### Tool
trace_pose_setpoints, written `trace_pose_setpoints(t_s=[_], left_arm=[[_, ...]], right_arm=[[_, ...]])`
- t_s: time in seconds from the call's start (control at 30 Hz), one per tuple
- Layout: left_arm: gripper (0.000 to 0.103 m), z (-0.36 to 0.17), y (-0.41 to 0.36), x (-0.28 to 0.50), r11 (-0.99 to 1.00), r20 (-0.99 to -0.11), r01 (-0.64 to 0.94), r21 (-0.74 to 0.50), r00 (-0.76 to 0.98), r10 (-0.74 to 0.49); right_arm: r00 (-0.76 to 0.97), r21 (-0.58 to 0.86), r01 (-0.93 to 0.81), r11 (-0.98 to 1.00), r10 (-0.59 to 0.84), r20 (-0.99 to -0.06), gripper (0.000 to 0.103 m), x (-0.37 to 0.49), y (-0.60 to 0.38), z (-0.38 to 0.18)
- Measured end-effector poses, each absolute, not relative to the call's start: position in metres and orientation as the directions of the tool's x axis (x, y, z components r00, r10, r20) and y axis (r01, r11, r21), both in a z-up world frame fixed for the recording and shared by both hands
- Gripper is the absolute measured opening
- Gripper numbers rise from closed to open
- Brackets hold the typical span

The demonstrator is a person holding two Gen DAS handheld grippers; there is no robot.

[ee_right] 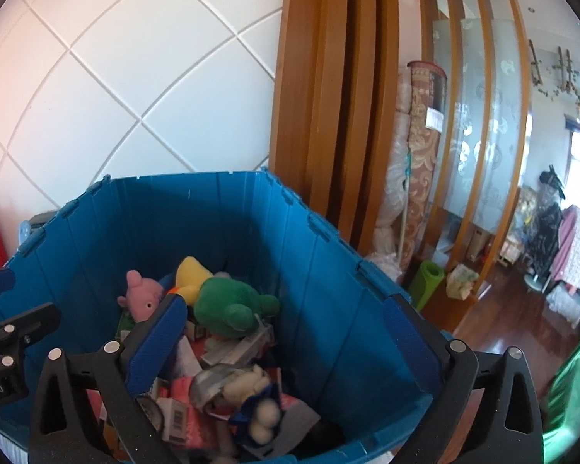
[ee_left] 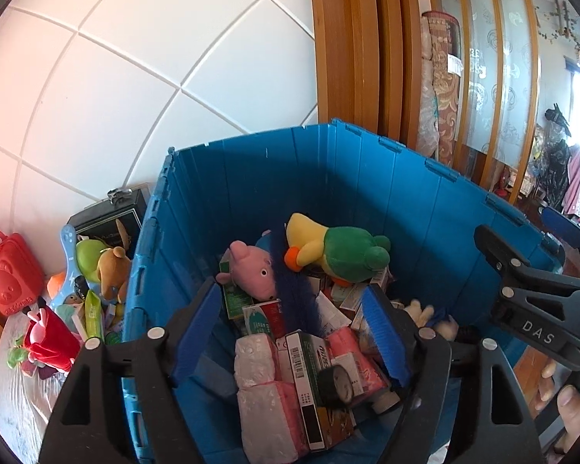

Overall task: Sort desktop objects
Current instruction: 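Carry the tape roll and plush bear over the blue bin and open both tools, then bring both tools back from the bin to the pile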

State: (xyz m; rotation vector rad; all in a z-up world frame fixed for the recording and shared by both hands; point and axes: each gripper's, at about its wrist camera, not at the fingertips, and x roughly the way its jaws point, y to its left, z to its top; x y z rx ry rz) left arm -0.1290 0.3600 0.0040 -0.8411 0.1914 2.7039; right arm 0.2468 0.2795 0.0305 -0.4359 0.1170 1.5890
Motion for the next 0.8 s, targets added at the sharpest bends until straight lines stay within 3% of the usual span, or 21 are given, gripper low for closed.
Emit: trace_pose_setpoints(t_s=[0.27,0.47,0.8], left_arm=[[0.079,0.022,0.328,-0.109,-0.961,-0.473,-0.276,0.031,-0.850,0.229],[0.079,0.035,0.289,-0.097,-0.965,-0.401,-0.258,-0.045,-0.880,0.254],[0.079,0.034,0.222,-0.092,-0.984,-0.382,-0.168,-0.066,-0.906,0.180]], right_arm=[[-0.014,-0.209,-0.974,-0.084,0.949,-0.316,0.103,0.233,0.260,0.038],[-0.058,-0.210,-0.970,-0.119,0.960,-0.274,0.103,0.213,0.236,0.042],[-0.164,-0.196,-0.956,-0.220,0.950,-0.267,0.103,0.164,0.218,0.044]])
